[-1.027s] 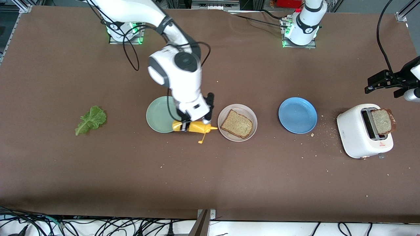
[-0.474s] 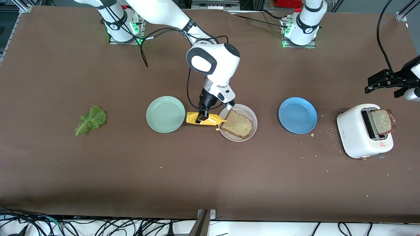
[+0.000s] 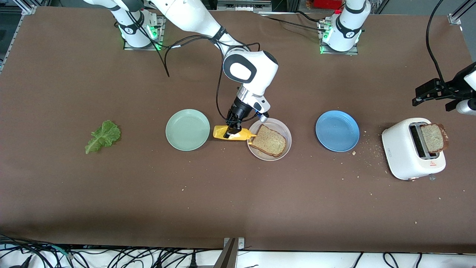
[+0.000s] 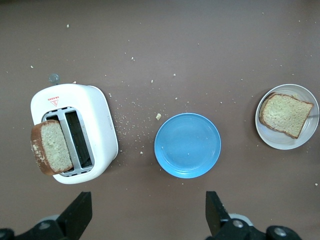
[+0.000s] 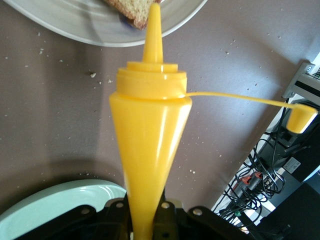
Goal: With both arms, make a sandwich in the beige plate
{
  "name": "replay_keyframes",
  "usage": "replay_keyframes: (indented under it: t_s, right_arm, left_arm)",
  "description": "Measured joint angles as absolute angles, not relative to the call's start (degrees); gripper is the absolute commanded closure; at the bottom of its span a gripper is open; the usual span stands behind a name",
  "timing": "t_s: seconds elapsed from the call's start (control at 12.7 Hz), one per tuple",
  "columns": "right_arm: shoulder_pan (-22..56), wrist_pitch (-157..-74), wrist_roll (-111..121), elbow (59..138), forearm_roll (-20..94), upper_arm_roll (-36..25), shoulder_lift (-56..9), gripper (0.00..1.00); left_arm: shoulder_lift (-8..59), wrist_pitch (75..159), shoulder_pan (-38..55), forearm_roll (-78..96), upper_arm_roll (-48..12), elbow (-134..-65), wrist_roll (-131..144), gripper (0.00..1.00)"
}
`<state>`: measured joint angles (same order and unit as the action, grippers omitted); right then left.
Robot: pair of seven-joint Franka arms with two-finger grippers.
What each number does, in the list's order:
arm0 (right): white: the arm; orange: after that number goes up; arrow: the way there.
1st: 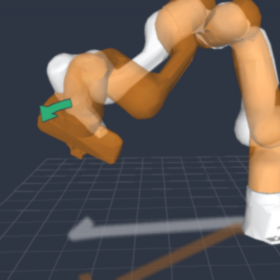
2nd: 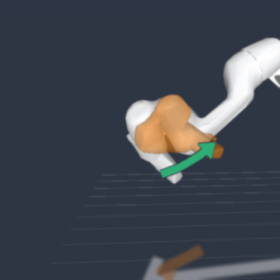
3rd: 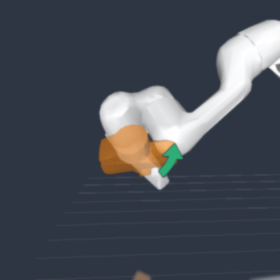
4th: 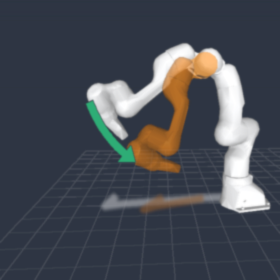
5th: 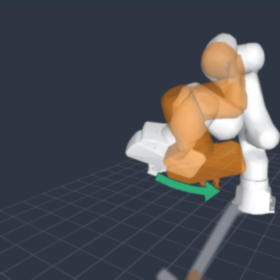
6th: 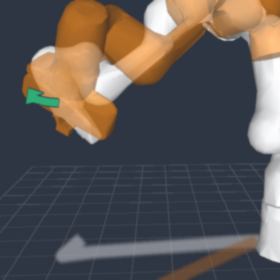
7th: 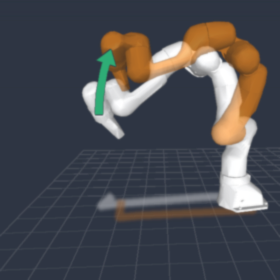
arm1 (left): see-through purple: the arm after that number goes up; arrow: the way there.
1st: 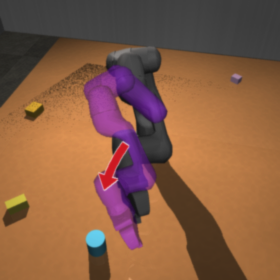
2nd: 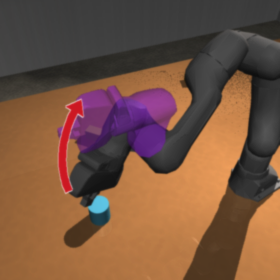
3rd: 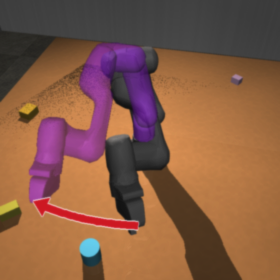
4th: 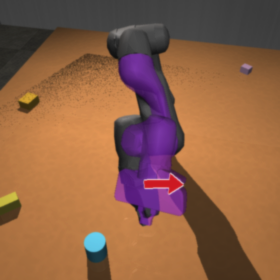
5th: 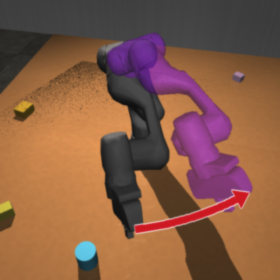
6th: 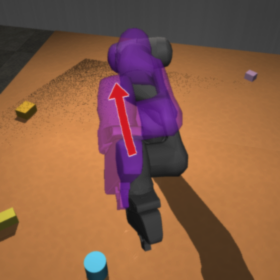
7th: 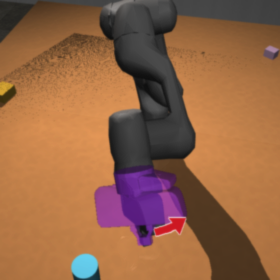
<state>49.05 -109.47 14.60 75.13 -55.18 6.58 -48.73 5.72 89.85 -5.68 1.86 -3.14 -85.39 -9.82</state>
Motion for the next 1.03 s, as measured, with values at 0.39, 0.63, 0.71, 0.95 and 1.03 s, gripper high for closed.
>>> replay_keyframes:
  t_s: [0.39, 0.63, 0.71, 0.95, 1.03]
  right_arm:
    - [48.44, -107.91, 16.84, 71.37, -53.97, 5.15, -48.58, 1.0]
    - [44.33, -106.67, 27.75, 65.13, -42.54, 4.31, -47.06, 1.0]
    - [41.92, -106.5, 31.15, 64.11, -38.4, 4.23, -45.71, 1.0]
    - [32.5, -106.41, 43.68, 63.55, -21.76, 4.1, -40.92, 1.0]
    - [29.21, -106.4, 47.81, 63.55, -16.12, 4.08, -39.82, 1.0]
  left_arm:
    - [5.72, 89.85, -5.68, 1.86, -3.14, -85.36, -9.82, 0.0]
    - [5.72, 89.85, -5.67, 1.86, -3.14, -85.33, -9.82, 0.0]
    - [5.72, 89.85, -5.67, 1.86, -3.14, -85.33, -9.82, 0.0]
    - [5.72, 89.85, -5.68, 1.86, -3.14, -85.33, -9.82, 0.0]
    - [5.72, 89.85, -5.68, 1.86, -3.14, -85.33, -9.82, 0.0]
